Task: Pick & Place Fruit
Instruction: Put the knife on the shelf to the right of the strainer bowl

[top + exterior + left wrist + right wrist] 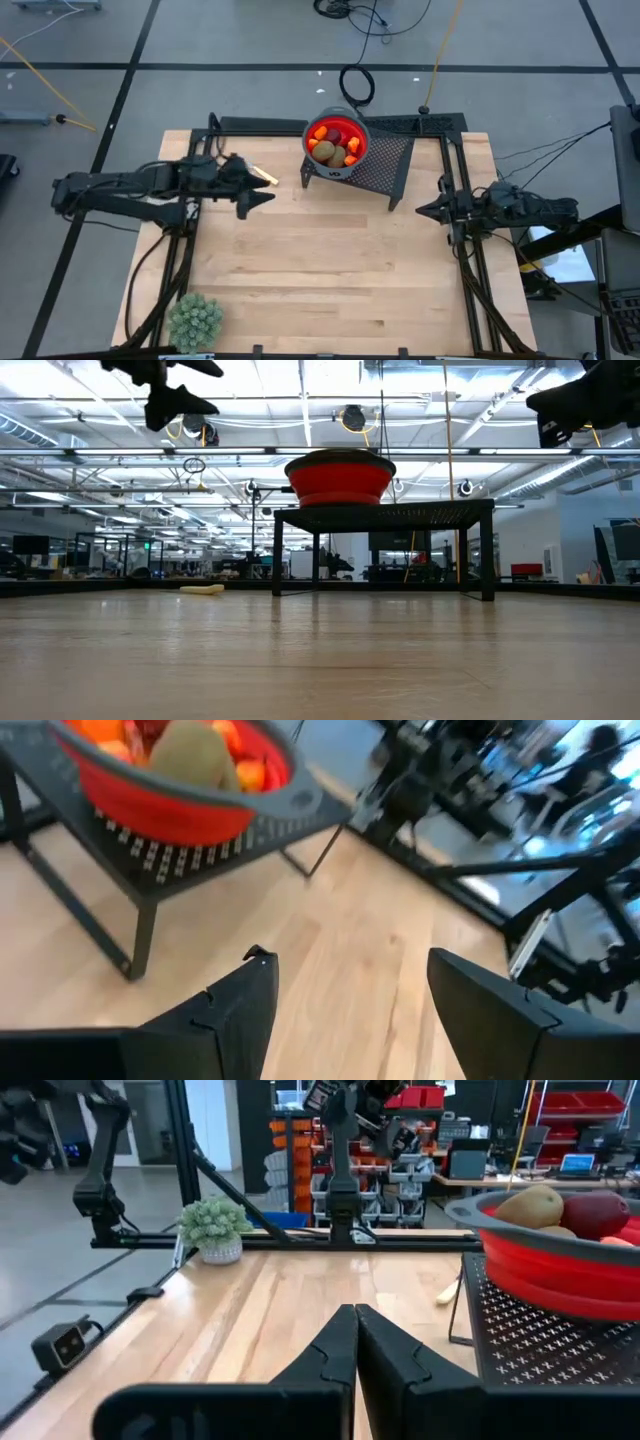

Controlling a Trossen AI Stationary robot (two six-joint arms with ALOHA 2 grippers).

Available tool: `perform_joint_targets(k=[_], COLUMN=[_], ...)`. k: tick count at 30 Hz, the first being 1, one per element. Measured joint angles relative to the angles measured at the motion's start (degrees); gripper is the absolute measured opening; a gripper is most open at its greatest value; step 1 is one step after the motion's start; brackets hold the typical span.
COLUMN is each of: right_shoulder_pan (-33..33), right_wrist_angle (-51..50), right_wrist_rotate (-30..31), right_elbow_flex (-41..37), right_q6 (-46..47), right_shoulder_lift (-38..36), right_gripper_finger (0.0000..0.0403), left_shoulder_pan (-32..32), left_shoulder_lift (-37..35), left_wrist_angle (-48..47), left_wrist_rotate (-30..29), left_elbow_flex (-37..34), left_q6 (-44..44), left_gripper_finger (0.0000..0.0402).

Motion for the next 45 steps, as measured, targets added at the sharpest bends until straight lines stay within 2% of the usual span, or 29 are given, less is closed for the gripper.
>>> perform_joint_targets(k=[6,12,17,25,34,42,45], right_shoulder_pan=[0.0,0.0,0.0,0.0,0.0,0.0,0.0], right_wrist_angle=[1.9,1.8,1.8,1.5,8.8,8.9,8.4], right_wrist_rotate=[-0.1,-0.2,-0.3,-0.3,-0.3,-0.3,0.9], right_elbow_flex=[-1.7,-2.0,-2.0,-2.0,-6.4,-7.1,-7.1], right_q6=[-0.2,-0.7,-0.7,-1.1,-3.3,-3.3,-1.6], right_shoulder_lift=[0.0,0.0,0.0,0.0,0.0,0.0,0.0], right_gripper_finger=[0.0000,0.0000,0.0000,0.0000,0.0000,0.0000,0.0000], left_shoulder_pan=[1.4,5.8,10.2,17.2,20.0,21.4,22.5], left_shoulder_lift=[9.8,18.4,23.1,23.9,23.9,24.0,25.3], left_wrist_angle=[-13.3,-29.7,-38.6,-39.5,-32.5,-30.6,-31.1], left_wrist_rotate=[0.0,0.0,-1.9,-2.6,-10.7,-11.6,-13.2], left_elbow_flex=[11.1,22.7,29.2,30.6,30.6,30.6,30.6], left_q6=[-4.0,-10.6,-12.3,-19.5,-8.7,-11.4,-15.5], left_gripper_finger=[0.0255,0.0255,0.0255,0.0255,0.0255,0.0255,0.0255])
